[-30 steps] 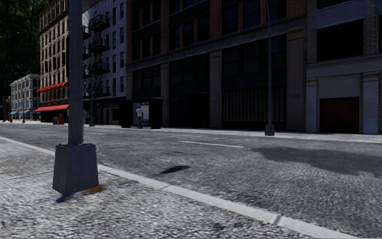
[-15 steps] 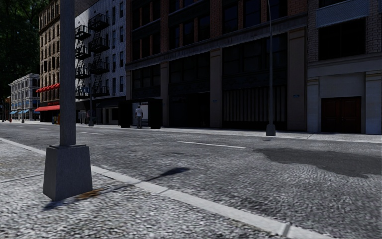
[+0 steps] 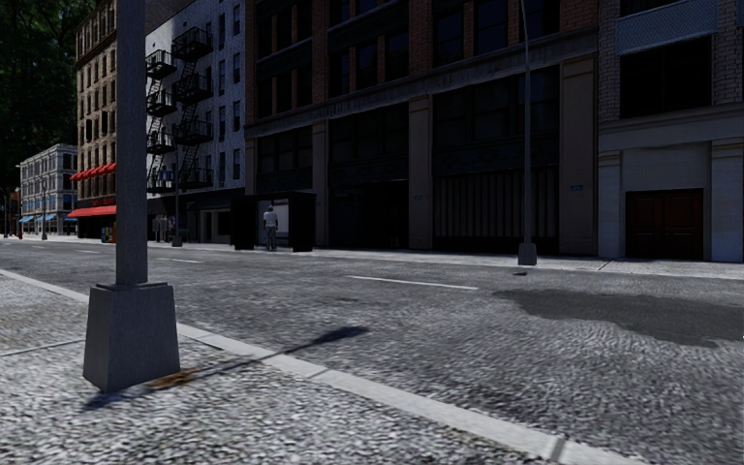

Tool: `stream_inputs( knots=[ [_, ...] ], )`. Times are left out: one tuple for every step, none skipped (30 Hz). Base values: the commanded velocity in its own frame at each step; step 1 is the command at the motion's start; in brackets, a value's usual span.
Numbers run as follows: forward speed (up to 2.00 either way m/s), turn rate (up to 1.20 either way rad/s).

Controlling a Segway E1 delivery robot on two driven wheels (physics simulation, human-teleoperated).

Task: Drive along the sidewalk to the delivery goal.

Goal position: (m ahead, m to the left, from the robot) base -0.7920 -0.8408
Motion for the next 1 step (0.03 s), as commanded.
stream_inputs(
  knots=[
    [0.00, 0.00]
  ],
)
